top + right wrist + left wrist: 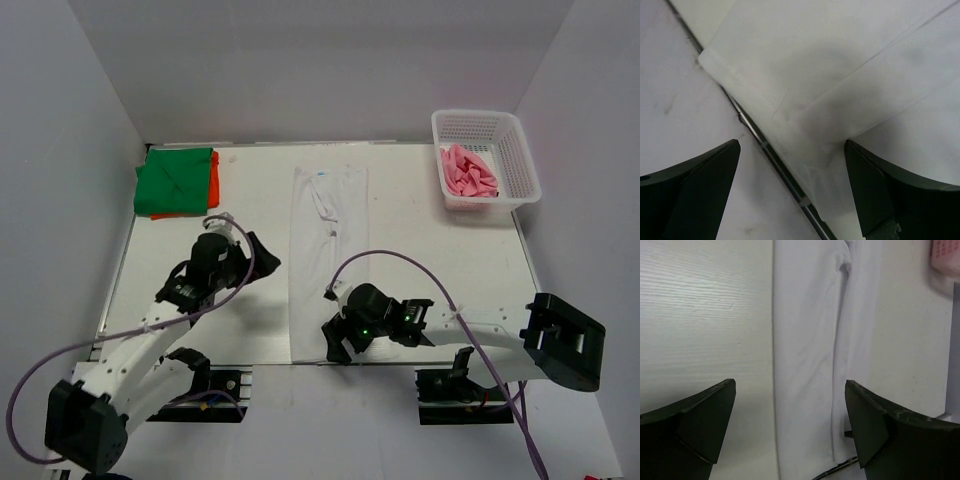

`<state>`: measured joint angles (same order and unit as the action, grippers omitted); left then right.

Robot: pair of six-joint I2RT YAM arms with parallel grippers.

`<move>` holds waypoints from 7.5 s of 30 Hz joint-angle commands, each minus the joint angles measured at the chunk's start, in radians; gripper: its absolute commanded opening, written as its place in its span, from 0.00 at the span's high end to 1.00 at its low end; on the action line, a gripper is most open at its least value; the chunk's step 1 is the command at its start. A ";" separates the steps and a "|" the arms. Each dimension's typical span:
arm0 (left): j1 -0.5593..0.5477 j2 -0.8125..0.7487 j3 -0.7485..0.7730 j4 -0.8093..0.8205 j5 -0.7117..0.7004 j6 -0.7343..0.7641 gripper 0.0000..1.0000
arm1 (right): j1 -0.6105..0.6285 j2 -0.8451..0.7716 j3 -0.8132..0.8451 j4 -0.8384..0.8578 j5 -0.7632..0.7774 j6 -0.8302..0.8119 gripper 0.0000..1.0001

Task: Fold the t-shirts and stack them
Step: Grab the bottom of the folded rectangular tshirt with both arms, then fold the folded rectangular tshirt in 1/3 of the way

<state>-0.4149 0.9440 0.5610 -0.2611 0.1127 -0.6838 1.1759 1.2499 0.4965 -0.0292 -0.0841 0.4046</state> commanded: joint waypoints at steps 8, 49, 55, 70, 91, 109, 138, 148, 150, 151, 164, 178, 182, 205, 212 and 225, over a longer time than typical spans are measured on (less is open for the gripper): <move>0.002 -0.413 -0.012 -0.368 -0.243 -0.158 0.00 | 0.010 0.013 0.119 0.031 -0.134 -0.076 0.10; 0.002 -0.407 -0.012 -0.460 -0.234 -0.177 0.00 | 0.007 0.077 0.077 0.081 -0.140 -0.023 0.10; 0.002 -0.398 -0.012 -0.451 -0.243 -0.177 0.00 | 0.005 0.111 0.114 0.092 -0.181 -0.062 0.10; 0.002 -0.389 0.008 -0.481 -0.225 -0.177 0.00 | 0.010 0.256 0.246 0.034 -0.229 -0.135 0.10; 0.002 -0.148 -0.087 -0.196 0.232 -0.128 0.00 | -0.005 -0.027 0.185 -0.313 0.207 0.069 0.10; -0.220 -0.002 -0.213 -0.247 0.372 -0.201 0.04 | -0.097 -0.104 0.010 -0.285 0.072 0.327 0.16; -0.552 0.157 -0.135 -0.319 0.033 -0.378 1.00 | -0.097 -0.269 -0.045 -0.457 0.052 0.447 1.00; -0.614 0.193 -0.039 -0.281 0.033 -0.367 1.00 | -0.094 -0.218 -0.026 -0.436 0.047 0.379 1.00; -0.624 0.180 -0.012 -0.261 0.015 -0.367 1.00 | -0.093 -0.210 0.038 -0.452 0.114 0.367 1.00; -0.624 0.168 0.000 -0.251 -0.002 -0.367 1.00 | -0.096 -0.199 0.057 -0.469 0.135 0.366 1.00; -0.604 0.280 0.370 -0.458 -0.513 -0.373 1.00 | -0.148 -0.144 0.326 -0.534 0.647 0.324 1.00; -0.522 0.564 0.688 -0.443 -0.781 -0.267 1.00 | -0.281 0.000 0.451 -0.328 0.788 0.206 1.00; -0.469 0.636 0.743 -0.463 -0.797 -0.237 1.00 | -0.318 0.037 0.453 -0.264 0.750 0.172 1.00; -0.274 0.944 0.934 -0.273 -0.628 -0.062 0.66 | -0.542 0.408 0.634 -0.138 0.532 0.097 0.82; -0.139 1.035 1.162 -0.332 -0.568 -0.027 0.00 | -0.625 0.470 0.806 -0.126 0.442 0.014 0.56; -0.148 0.414 0.349 -0.159 -0.326 -0.106 0.00 | -0.598 0.328 0.474 0.126 -0.196 -0.079 0.10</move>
<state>-0.5564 1.4845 1.0454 -0.4610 -0.2977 -0.7368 0.5655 1.5547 0.9657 -0.0113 -0.0906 0.3626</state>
